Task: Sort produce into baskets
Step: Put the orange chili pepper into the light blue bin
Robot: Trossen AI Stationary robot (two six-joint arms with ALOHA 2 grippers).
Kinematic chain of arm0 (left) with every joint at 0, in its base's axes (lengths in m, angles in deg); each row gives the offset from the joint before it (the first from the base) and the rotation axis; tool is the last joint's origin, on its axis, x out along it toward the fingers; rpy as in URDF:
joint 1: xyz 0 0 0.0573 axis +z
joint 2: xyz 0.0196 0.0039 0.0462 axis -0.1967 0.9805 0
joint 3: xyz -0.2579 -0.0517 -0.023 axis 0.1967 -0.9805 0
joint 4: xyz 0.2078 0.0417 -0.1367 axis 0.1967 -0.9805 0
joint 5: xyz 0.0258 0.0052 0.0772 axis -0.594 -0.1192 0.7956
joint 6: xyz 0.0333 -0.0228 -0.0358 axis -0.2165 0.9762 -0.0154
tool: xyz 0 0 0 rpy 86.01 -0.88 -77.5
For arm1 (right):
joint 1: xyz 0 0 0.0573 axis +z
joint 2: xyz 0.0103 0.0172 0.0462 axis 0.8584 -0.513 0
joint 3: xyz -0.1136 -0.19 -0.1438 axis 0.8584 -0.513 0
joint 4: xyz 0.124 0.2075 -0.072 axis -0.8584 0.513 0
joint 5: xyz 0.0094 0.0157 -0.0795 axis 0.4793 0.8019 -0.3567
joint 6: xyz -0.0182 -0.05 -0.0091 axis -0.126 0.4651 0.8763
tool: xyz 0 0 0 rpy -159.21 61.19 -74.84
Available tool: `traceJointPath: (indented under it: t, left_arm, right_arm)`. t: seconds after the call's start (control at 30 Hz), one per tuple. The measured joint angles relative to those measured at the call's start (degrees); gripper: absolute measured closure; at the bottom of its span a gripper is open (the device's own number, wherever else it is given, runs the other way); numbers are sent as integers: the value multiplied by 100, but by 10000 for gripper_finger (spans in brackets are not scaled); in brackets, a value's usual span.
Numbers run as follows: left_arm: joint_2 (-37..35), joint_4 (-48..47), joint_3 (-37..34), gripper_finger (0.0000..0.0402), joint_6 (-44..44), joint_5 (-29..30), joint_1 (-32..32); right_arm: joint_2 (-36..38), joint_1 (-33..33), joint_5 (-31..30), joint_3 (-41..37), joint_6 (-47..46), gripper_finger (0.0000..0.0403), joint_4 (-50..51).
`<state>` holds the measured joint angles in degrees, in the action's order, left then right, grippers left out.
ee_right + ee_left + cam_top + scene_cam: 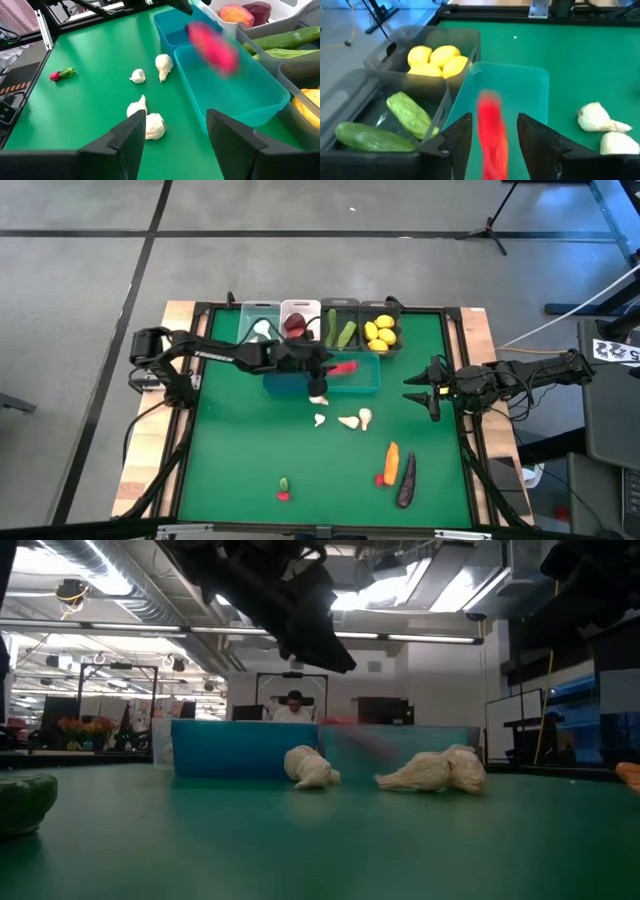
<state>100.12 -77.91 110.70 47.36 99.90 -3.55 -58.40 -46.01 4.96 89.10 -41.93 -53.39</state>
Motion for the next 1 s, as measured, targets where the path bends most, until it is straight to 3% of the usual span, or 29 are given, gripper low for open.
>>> traceJointPath:
  t: [0.3,0.4,0.5,0.67,1.0]
  left_arm:
    - [35,534,0,204,9,-112,134]
    - [33,810,0,202,129,-839,74]
    - [33,847,0,206,68,-1286,-210]
    - [34,992,0,207,3,-1294,-882]
    - [81,1499,0,208,-253,-1111,-1772]
  right_arm:
    - [0,-2,-25,0,3,194,-2]
    - [0,0,-25,0,1,194,0]
    - [0,-2,-29,0,20,194,0]
    - [0,-2,-23,0,125,194,-10]
    - [-233,4,1592,1,85,194,-390]
